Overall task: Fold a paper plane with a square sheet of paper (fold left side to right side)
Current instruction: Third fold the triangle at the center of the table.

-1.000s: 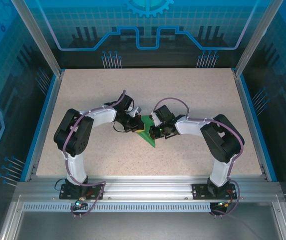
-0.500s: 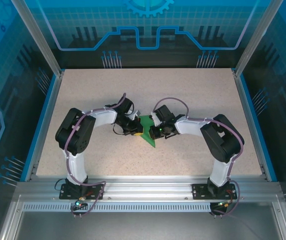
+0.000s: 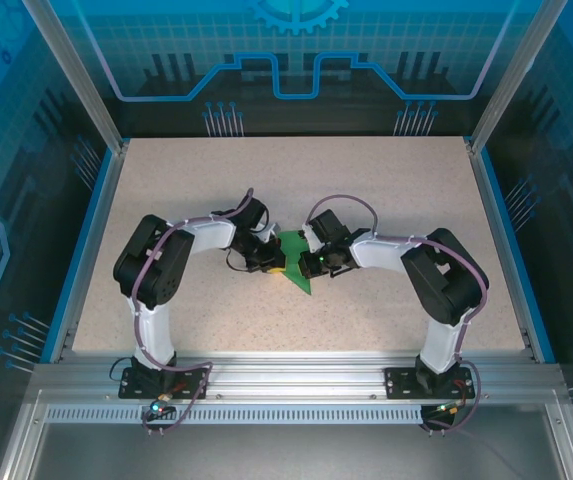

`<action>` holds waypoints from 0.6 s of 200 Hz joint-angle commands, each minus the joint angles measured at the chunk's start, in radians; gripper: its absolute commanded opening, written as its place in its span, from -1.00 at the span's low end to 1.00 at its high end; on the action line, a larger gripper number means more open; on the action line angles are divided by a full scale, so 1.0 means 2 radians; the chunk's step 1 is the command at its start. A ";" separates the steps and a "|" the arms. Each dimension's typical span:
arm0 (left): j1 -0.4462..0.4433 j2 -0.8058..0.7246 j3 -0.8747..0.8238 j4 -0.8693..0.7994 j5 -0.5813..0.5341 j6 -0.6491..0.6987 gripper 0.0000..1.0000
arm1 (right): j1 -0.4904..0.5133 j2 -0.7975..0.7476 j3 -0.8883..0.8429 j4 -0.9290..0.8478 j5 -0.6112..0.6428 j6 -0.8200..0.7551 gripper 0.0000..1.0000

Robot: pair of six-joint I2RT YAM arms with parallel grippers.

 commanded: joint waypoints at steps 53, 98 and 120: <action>-0.003 0.006 -0.042 -0.004 -0.025 -0.001 -1.00 | -0.015 -0.031 0.037 -0.065 0.008 0.000 -0.56; -0.003 0.006 -0.043 -0.002 -0.026 -0.002 -1.00 | -0.015 -0.070 0.042 -0.115 0.009 0.012 -0.44; -0.003 0.005 -0.043 -0.002 -0.026 -0.002 -1.00 | -0.013 -0.095 0.037 -0.137 -0.018 0.042 -0.53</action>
